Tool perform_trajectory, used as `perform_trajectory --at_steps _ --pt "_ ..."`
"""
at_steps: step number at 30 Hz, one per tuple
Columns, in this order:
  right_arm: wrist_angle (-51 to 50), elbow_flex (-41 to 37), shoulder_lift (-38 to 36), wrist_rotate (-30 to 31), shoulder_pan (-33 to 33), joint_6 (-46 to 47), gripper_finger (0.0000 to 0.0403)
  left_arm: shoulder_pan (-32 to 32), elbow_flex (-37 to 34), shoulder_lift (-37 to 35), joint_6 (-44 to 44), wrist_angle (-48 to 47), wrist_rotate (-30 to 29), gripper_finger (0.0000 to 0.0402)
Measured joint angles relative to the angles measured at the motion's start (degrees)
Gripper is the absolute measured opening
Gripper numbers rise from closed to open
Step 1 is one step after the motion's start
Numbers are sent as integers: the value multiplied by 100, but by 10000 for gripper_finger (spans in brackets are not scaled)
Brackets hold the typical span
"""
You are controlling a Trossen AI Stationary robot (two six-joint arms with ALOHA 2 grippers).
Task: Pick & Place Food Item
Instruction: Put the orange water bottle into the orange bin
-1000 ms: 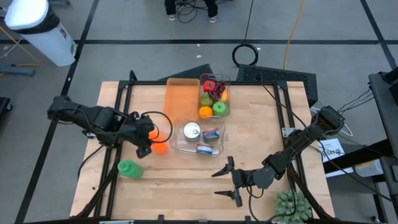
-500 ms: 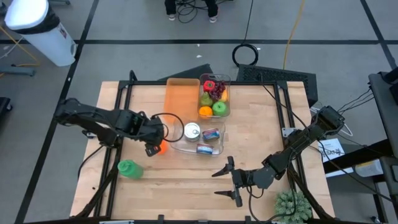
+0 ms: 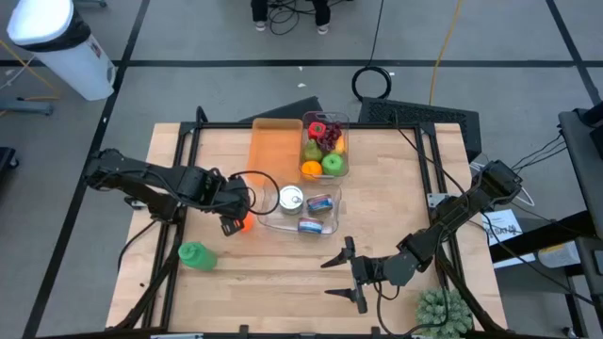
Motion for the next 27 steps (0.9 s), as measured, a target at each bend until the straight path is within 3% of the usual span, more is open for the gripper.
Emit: perform_trajectory --at_steps 9,17,27 --pt "-1 0 0 -1 0 0 281 9 -673 -6 -655 -202 -198 263" --pt "0 0 2 0 0 20 281 -9 -721 3 -537 -68 -272 291" --pt "-4 0 2 -2 0 223 281 -69 -721 3 -567 129 -108 243"
